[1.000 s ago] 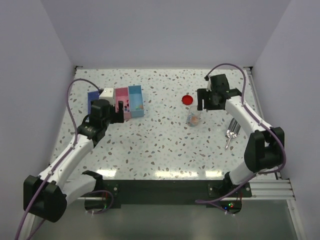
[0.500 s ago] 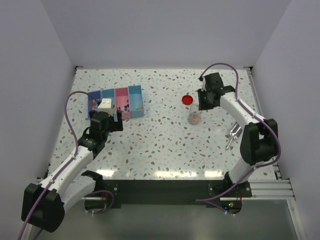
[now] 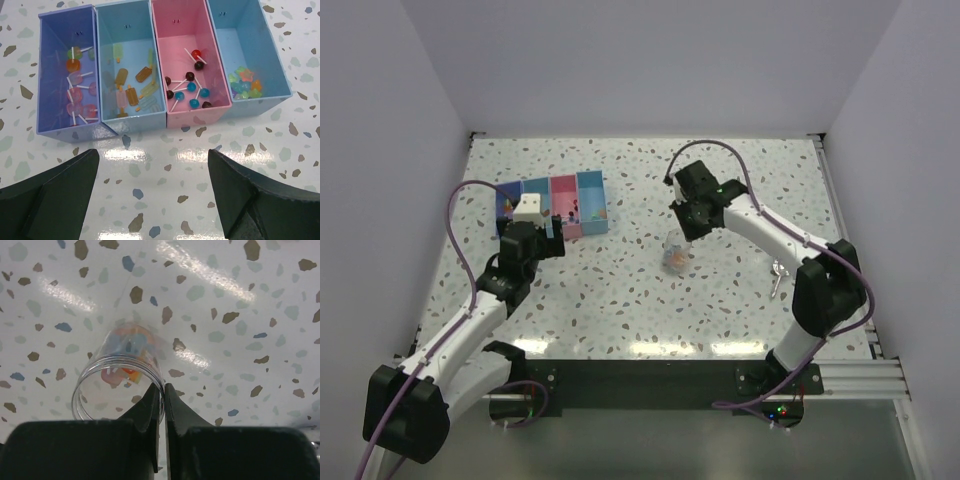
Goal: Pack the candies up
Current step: Move the packing bottle to the center of the board.
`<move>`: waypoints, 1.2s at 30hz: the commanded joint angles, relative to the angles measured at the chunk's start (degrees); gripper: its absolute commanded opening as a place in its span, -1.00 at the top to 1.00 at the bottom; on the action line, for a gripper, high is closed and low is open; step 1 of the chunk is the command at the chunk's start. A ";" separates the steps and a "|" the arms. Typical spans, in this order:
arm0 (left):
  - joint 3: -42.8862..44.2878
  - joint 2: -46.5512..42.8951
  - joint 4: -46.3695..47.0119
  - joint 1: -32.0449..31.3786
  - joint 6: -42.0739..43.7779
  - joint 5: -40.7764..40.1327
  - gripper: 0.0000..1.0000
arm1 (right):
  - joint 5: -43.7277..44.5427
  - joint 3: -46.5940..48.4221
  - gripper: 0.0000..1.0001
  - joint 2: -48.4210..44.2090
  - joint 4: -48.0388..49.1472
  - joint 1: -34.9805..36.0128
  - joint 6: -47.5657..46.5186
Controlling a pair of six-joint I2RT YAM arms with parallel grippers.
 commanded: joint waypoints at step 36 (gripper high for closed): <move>1.79 1.15 2.93 0.36 -0.51 0.17 -0.88 | -4.59 14.00 -0.14 5.60 6.38 -15.01 6.89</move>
